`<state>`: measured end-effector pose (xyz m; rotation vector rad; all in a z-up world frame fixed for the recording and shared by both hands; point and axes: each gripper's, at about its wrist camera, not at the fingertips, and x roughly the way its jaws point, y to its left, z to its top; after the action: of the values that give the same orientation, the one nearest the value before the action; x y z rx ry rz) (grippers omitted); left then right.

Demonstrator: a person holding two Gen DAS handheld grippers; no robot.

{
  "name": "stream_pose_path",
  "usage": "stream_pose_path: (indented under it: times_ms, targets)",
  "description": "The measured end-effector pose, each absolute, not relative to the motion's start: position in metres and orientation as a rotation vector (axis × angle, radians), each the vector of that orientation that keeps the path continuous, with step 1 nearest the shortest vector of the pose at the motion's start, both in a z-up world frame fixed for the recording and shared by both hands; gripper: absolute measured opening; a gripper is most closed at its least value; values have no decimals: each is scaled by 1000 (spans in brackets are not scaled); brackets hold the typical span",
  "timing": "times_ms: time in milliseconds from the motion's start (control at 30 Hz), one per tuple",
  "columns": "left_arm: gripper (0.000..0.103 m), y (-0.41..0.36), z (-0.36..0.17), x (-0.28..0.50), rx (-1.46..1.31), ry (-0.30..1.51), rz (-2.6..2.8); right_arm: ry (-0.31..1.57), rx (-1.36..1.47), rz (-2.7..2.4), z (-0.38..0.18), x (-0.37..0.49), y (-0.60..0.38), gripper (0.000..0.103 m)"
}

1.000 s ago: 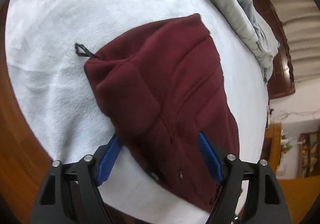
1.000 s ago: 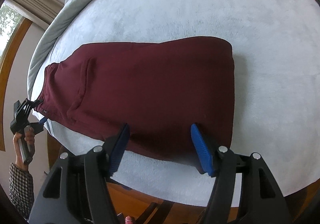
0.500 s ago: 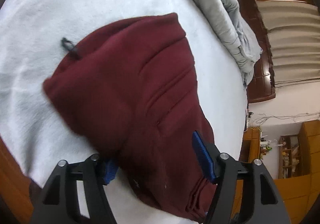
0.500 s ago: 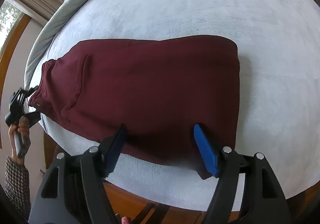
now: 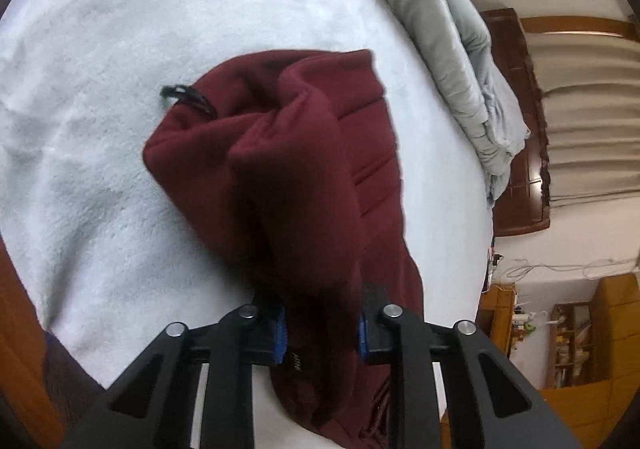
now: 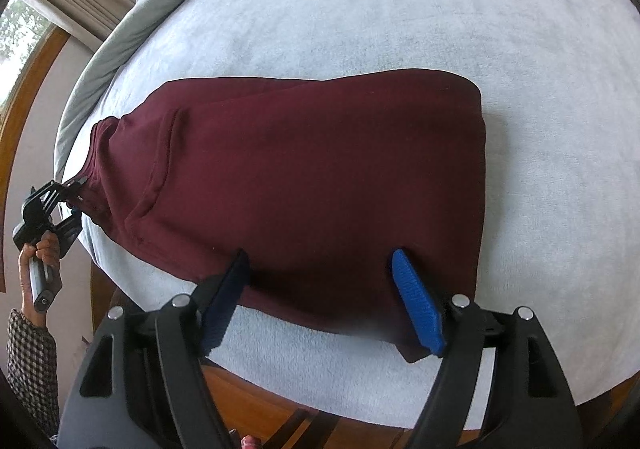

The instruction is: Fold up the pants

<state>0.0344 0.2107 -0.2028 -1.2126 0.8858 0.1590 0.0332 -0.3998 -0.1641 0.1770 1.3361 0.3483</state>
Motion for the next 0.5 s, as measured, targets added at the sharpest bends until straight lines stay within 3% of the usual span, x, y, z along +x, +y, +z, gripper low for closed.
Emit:
stream_pose_path:
  times_ms: [267,500]
  targets:
    - [23,171,-142,53,-1039,750,-17,1328,236,351,-155,33,-406,73]
    - [23,108,-102,65,-788,756,-181,1311,310,348,-148,31,-421,73]
